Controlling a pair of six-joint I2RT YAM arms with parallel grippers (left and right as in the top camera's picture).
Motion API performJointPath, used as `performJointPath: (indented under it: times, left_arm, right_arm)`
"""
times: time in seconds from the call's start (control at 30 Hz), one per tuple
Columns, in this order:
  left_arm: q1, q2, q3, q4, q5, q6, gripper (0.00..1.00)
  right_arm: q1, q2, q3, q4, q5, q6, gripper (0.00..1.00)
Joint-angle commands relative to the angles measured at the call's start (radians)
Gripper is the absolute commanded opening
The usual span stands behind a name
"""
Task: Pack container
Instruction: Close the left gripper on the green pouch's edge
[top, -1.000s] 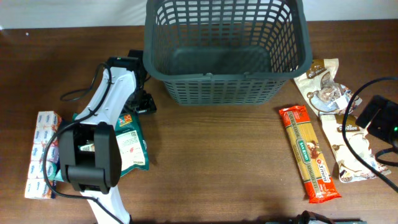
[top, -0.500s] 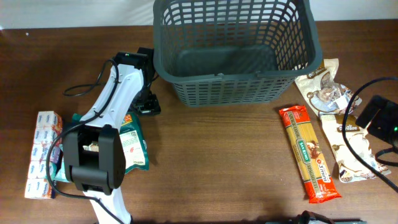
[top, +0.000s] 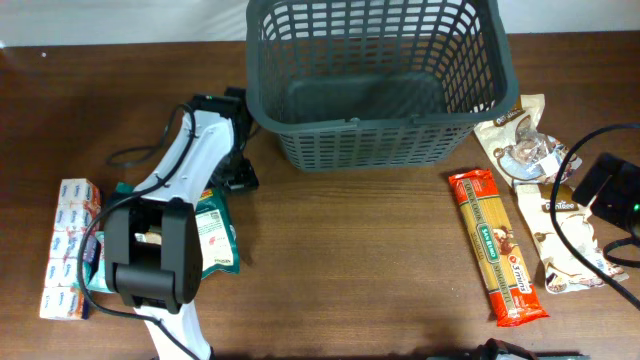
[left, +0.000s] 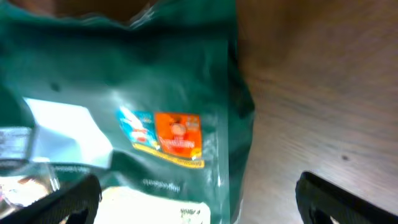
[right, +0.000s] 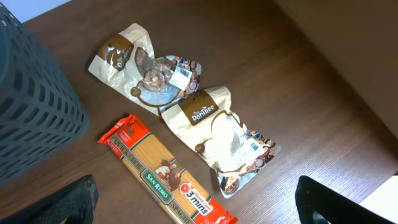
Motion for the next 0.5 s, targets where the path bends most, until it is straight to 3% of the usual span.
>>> performJointPath:
  times: [0.0, 0.47]
  left_arm:
    - [-0.006, 0.007, -0.076, 0.039, -0.006, -0.029, 0.99]
    - [0.028, 0.009, -0.204, 0.167, -0.007, -0.028, 0.99]
  right_arm:
    - [-0.007, -0.002, 0.016, 0.0, -0.006, 0.012, 0.99]
    - [-0.007, -0.002, 0.016, -0.004, -0.007, 0.012, 0.99]
